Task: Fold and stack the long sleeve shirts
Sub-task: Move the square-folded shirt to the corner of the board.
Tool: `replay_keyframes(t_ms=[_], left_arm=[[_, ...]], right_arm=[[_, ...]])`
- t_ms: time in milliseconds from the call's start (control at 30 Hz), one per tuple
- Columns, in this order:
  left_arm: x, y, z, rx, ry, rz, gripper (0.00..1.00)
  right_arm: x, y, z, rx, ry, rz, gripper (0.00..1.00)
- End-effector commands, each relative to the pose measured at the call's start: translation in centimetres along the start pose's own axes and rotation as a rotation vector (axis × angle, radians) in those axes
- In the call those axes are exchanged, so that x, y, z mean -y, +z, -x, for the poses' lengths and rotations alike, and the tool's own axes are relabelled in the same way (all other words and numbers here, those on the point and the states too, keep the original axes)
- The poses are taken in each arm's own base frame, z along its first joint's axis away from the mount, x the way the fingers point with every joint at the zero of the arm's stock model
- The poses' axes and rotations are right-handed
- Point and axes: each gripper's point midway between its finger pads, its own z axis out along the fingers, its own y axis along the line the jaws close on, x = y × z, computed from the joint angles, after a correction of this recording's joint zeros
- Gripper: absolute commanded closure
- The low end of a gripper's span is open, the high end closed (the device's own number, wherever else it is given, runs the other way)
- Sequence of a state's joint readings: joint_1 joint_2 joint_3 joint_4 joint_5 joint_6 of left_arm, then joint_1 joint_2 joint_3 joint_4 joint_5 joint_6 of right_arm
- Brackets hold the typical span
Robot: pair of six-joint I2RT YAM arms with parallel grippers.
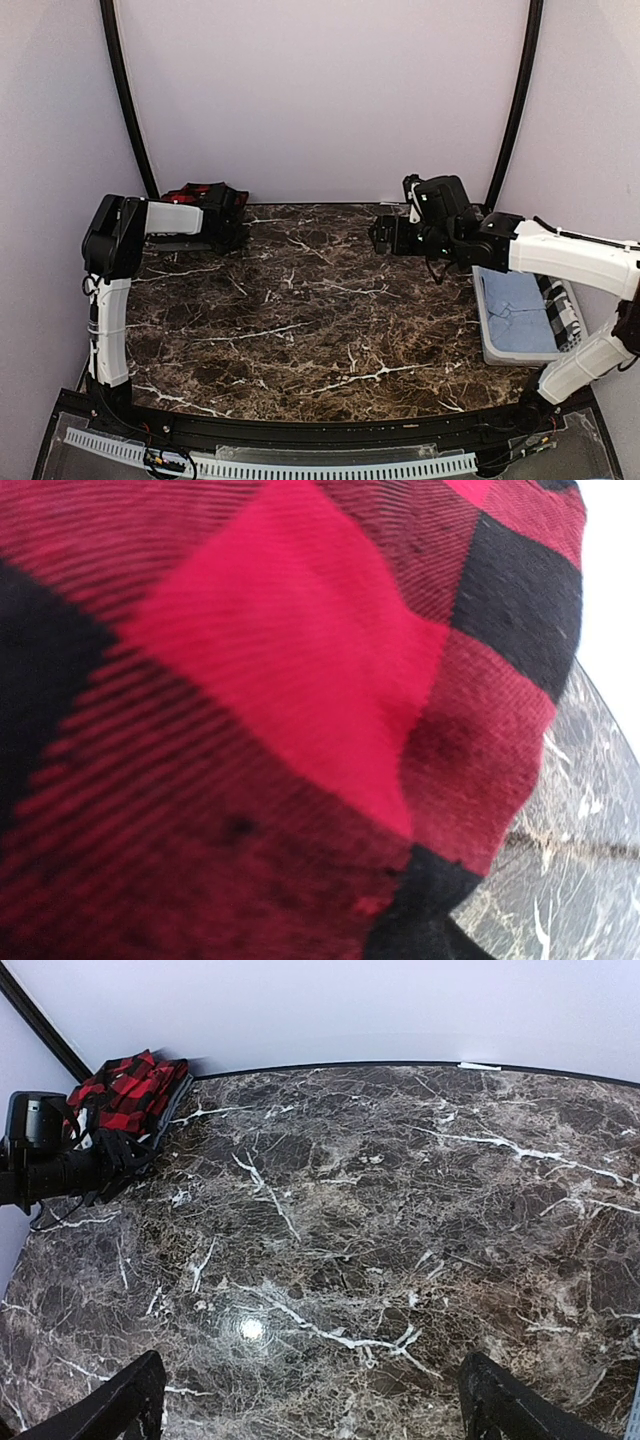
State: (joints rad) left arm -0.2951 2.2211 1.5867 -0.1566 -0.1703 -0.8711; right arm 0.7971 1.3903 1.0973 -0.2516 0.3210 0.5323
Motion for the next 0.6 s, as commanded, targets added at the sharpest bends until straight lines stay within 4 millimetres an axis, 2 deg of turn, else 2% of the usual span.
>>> replay_keyframes(t_ms=[0,133,167,200,233,267,300,400,567], left_arm=[[-1.0,-0.2,-1.4,-0.094,0.073,0.012,0.44],[0.5,-2.6,-1.5,-0.100,0.120,-0.061,0.36],[0.5,-2.9,-2.1,-0.110,0.138,-0.064,0.31],[1.1,-3.9,-1.8,-0.103,0.144,-0.088,0.28],[1.0,-4.2,-2.6,-0.118,0.164,-0.094,0.24],[1.6,-5.1,-2.2,-0.107,0.169,-0.115,0.22],[1.5,-5.5,-3.0,-0.121,0.188,-0.123,0.19],[2.4,-7.7,-3.7,-0.118,0.223,-0.165,0.13],[5.8,-12.1,-5.6,-0.108,0.337,-0.297,0.05]], right_arm=[[-0.1,-0.2,1.5,0.026,0.013,-0.006,0.02],[0.1,-0.1,1.5,0.023,0.005,-0.019,0.01],[0.1,-0.1,1.6,0.022,0.005,-0.021,0.01],[0.2,-0.1,1.5,0.021,0.005,-0.024,0.01],[0.2,-0.1,1.6,0.022,0.006,-0.025,0.01],[0.2,-0.2,1.6,0.022,0.008,-0.025,0.02],[0.3,-0.2,1.6,0.025,0.010,-0.027,0.01],[0.5,-0.5,1.7,0.032,0.019,-0.032,0.01],[1.1,-0.9,1.8,0.042,0.034,-0.048,0.01]])
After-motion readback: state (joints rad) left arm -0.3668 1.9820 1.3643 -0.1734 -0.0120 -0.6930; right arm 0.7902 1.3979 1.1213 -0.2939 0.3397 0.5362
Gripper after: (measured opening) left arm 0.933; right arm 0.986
